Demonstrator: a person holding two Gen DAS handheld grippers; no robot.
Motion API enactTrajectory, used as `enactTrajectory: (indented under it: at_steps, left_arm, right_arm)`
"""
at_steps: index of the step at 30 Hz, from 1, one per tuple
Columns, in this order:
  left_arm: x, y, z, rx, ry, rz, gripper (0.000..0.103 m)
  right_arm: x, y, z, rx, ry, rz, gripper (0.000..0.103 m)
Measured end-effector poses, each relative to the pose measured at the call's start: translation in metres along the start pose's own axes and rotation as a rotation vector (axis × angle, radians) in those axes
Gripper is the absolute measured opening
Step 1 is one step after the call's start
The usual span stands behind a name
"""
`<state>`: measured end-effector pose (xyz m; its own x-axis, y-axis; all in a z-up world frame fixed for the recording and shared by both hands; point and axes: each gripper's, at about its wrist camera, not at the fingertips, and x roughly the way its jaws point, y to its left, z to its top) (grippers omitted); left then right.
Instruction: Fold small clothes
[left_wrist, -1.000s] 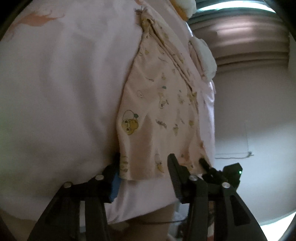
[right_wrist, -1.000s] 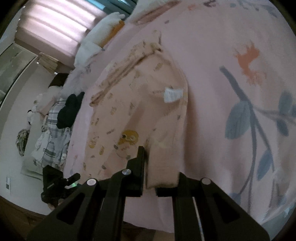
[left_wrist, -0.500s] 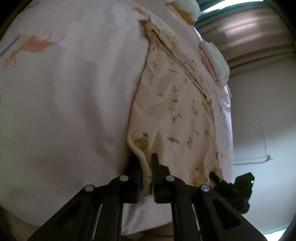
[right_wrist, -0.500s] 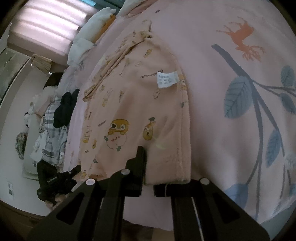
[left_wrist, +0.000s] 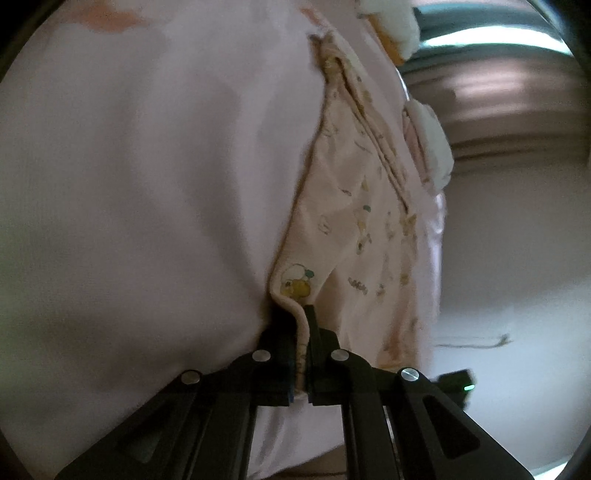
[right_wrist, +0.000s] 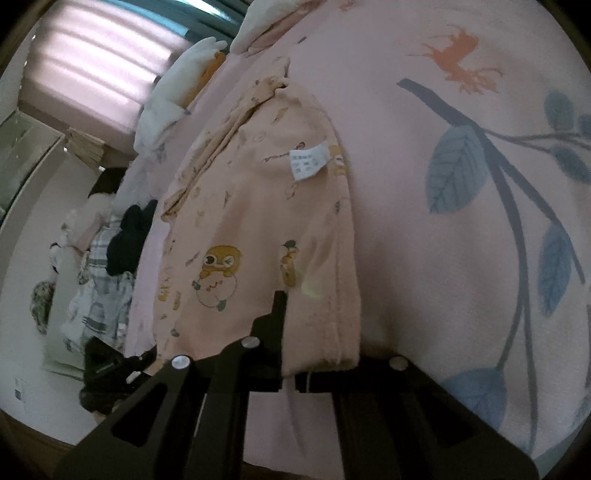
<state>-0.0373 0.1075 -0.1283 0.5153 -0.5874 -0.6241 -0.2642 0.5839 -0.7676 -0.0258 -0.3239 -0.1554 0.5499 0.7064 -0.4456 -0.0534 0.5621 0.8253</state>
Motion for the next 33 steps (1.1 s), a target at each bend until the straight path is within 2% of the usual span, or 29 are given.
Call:
enactTrajectory:
  at_steps: [5,14,18,19,21,25,27,30,33]
  left_arm:
    - [0.002,-0.023,-0.007,0.134,-0.034,0.133,0.008]
    - [0.005,-0.022,-0.007,0.125,-0.037,0.136,0.008]
    - [0.004,-0.030,-0.001,0.114,-0.022,0.175,0.004]
    - [0.002,-0.035,0.003,0.107,-0.022,0.181,0.003]
    - [-0.005,-0.042,0.012,0.100,-0.038,0.150,0.003]
    - [-0.020,-0.061,0.032,0.086,-0.088,0.027,0.003]
    - [-0.023,-0.072,0.042,0.089,-0.101,-0.005,0.003]
    - [-0.029,-0.084,0.059,0.086,-0.144,-0.036,0.003]
    - [-0.034,-0.088,0.085,0.040,-0.161,-0.114,0.003]
  right_arm:
    - [0.001,-0.003,-0.001,0.012,-0.015,0.007,0.000]
    - [0.002,0.005,-0.002,0.003,-0.015,-0.016,0.000]
    - [0.001,0.008,0.001,0.028,0.001,-0.035,0.000]
    - [-0.001,0.013,0.005,0.042,0.012,-0.050,0.004]
    - [-0.006,0.024,0.014,0.004,0.003,-0.054,0.004]
    - [-0.019,0.032,0.035,0.057,-0.042,0.112,0.004]
    - [-0.026,0.044,0.050,0.033,-0.080,0.122,0.004]
    - [-0.028,0.059,0.067,0.010,-0.092,0.148,0.004]
    - [-0.026,0.070,0.089,0.007,-0.101,0.163,0.004]
